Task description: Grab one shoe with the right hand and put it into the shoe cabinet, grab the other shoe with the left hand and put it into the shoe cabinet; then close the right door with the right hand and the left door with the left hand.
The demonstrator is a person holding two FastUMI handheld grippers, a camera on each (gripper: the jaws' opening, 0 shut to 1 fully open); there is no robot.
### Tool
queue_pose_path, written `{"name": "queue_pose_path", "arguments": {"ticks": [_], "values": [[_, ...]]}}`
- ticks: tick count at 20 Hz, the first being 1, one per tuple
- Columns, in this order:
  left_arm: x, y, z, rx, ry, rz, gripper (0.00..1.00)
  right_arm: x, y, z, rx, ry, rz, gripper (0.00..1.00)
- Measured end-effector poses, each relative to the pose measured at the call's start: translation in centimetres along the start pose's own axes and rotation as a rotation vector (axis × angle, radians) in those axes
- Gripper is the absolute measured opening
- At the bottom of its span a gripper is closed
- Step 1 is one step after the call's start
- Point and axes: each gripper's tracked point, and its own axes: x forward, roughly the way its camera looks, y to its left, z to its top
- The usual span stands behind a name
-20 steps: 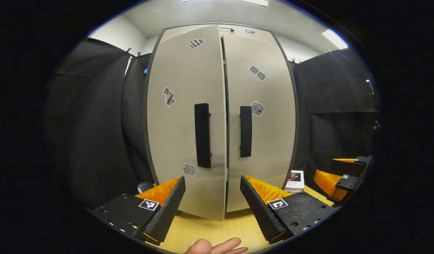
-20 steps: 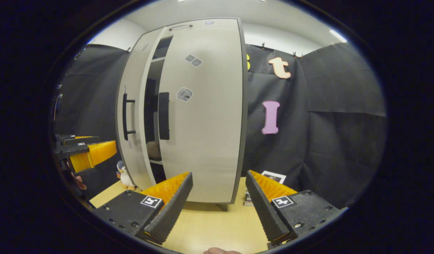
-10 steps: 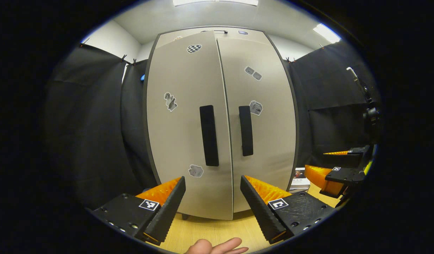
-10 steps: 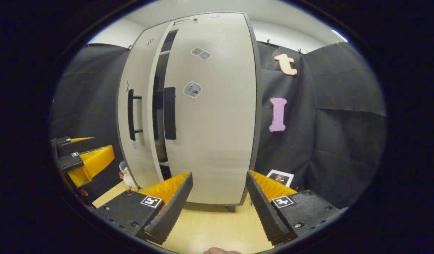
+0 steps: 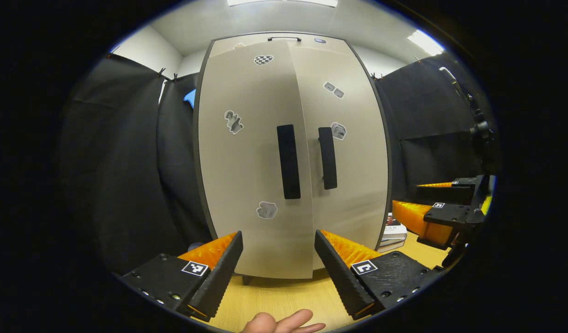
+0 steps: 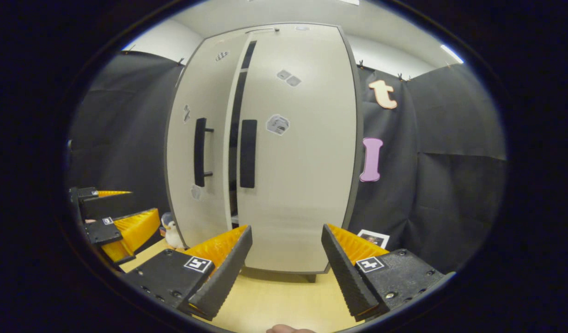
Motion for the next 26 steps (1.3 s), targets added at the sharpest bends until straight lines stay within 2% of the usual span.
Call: {"name": "queue_pose_path", "arguments": {"ticks": [2,3,4,14,26], "values": [[-0.3,0.1,0.5,0.024,-0.026,0.007,0.96,0.0,0.7,0.3,-0.012,-0.01,0.014,0.98],[-0.3,0.1,0.6,0.033,-0.036,0.008,1.0,-0.1,0.9,0.2,-0.012,-0.011,0.019,0.99],[-0.3,0.0,0.6,0.034,-0.042,0.002,0.96,-0.2,1.0,0.2,-0.009,-0.012,0.021,0.99],[-0.5,0.0,1.0,-0.024,-0.058,0.002,0.96,-1.2,1.4,-0.4,-0.012,-0.004,0.029,0.99],[-1.5,2.0,0.0,-0.054,-0.041,0.065,0.96,0.3,2.9,0.1,-0.028,-0.001,0.074,0.99]]}}
